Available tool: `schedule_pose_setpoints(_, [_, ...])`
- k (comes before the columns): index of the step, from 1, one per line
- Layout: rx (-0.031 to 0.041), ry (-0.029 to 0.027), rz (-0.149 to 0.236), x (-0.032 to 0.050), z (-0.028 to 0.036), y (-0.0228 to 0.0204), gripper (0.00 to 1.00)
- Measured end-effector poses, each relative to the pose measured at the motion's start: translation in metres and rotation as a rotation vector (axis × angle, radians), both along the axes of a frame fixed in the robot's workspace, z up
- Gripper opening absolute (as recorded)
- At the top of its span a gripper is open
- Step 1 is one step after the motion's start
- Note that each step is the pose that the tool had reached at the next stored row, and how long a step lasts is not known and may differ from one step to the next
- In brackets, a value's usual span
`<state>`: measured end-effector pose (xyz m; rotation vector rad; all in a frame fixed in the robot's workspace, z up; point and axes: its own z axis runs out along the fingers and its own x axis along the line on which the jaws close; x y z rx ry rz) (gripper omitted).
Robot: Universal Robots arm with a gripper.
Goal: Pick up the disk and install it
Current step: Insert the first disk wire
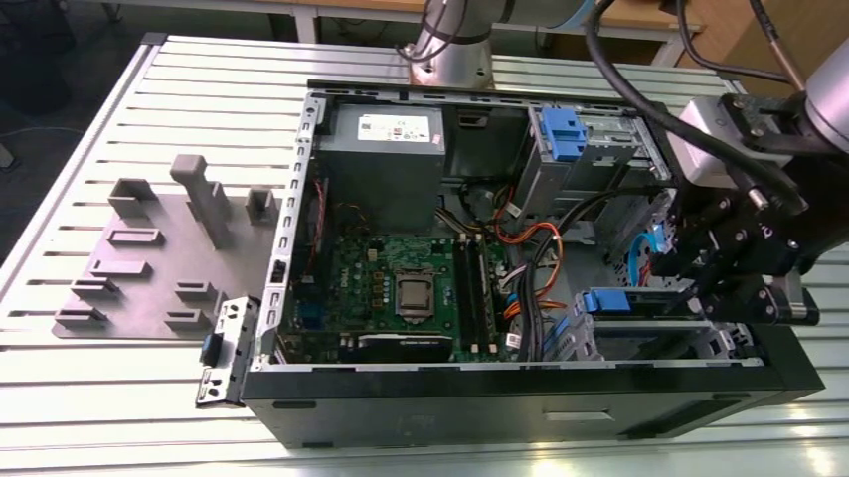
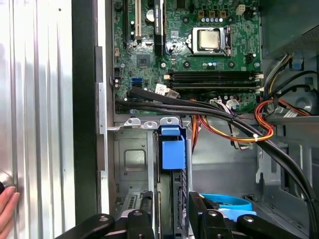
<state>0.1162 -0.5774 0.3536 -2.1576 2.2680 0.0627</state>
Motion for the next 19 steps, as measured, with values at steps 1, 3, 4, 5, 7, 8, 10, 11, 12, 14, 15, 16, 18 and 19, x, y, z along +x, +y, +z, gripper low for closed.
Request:
schedule_pose_setpoints(1, [0.0001, 0.0, 0.0, 0.0, 0.0025, 0.0, 0.42])
schedule_pose_setpoints(3, [0.0, 0.0, 0.0, 0.0, 0.0063, 0.0, 0.42])
schedule_pose_setpoints(4, [0.0, 0.0, 0.0, 0.0, 0.0074, 0.0, 0.42])
schedule_pose_setpoints(5, [0.0002, 0.0001, 0.0, 0.0, 0.0076, 0.0, 0.42])
schedule_pose_setpoints(7, [0.0003, 0.0, 0.0, 0.0, 0.0077, 0.0005, 0.42])
schedule_pose_setpoints(8, [0.0001, 0.0, 0.0, 0.0, 0.0078, 0.0013, 0.42])
schedule_pose_setpoints(10, [0.0001, 0.0, 0.0, 0.0001, 0.0077, 0.0038, 0.42])
schedule_pose_setpoints(11, [0.0001, 0.0, 0.0, 0.0001, 0.0077, 0.0054, 0.42])
schedule_pose_setpoints(12, [0.0001, 0.0, 0.0, 0.0001, 0.0077, 0.007, 0.42])
schedule_pose_setpoints(14, [-0.0002, 0.0006, 0.0, 0.0003, 0.0087, 0.0074, 0.42])
schedule_pose_setpoints(15, [-0.0001, 0.0012, 0.0, 0.0005, 0.0094, 0.0076, 0.42])
schedule_pose_setpoints(16, [0.0, 0.0015, 0.0, 0.0007, 0.0096, 0.0082, 0.42])
schedule_pose_setpoints(18, [0.0001, 0.0017, 0.0, 0.0009, 0.0097, 0.0119, 0.42])
schedule_pose_setpoints(19, [0.0, 0.0017, 0.0, 0.001, 0.0097, 0.0141, 0.42])
